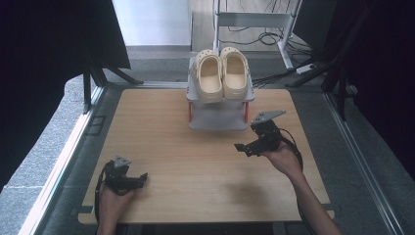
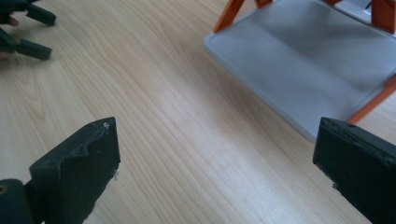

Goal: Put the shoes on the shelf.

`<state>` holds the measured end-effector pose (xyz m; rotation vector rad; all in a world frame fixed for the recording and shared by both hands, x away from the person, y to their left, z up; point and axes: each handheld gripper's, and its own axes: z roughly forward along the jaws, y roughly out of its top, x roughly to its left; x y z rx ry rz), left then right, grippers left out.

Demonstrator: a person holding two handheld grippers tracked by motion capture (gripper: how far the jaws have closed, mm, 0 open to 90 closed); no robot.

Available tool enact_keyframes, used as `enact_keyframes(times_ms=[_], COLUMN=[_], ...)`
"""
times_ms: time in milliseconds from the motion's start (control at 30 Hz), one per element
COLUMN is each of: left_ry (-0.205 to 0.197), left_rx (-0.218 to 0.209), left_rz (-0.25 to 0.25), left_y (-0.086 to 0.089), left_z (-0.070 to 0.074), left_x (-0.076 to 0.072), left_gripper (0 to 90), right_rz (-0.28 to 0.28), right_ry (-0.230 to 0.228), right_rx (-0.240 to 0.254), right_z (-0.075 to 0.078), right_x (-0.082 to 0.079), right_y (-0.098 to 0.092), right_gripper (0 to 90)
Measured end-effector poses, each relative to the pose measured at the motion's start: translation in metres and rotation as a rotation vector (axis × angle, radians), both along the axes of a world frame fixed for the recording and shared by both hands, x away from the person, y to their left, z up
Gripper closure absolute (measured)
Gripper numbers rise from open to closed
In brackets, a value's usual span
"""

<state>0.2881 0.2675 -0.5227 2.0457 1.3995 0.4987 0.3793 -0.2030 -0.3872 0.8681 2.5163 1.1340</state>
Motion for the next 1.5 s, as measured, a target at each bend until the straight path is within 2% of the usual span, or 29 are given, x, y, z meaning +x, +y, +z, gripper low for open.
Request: enact_keyframes(times_ms=[633,1033,1233,1500], left_ry=[0.012,0.011,0.012,0.012], left_rx=[0.001,0.001,0.001,0.001], left_rz=[-0.002,-0.004,-0.003,-0.002], left_y=[-0.005,-0.005,-0.005,-0.006], left_z=[0.000,0.000,0.000,0.000], left_x=[0.000,0.000,0.000,0.000], left_gripper=[0.0,0.0,0.0,0.0], right_rz=[-0.045,-0.070,-0.084,-0.097], right_ry=[-0.007,0.011,0.026,0.050], right_rx=[-0.034,-0.039,-0.031,-0.049], right_z=[-0.032,-0.070,-0.091,-0.118], right_x=[-0.031,-0.044,-0.049,-0.053], right_y=[-0.036,-0.043,-0.041,-0.036], right_gripper=[0.7,1.1,1.2,1.3])
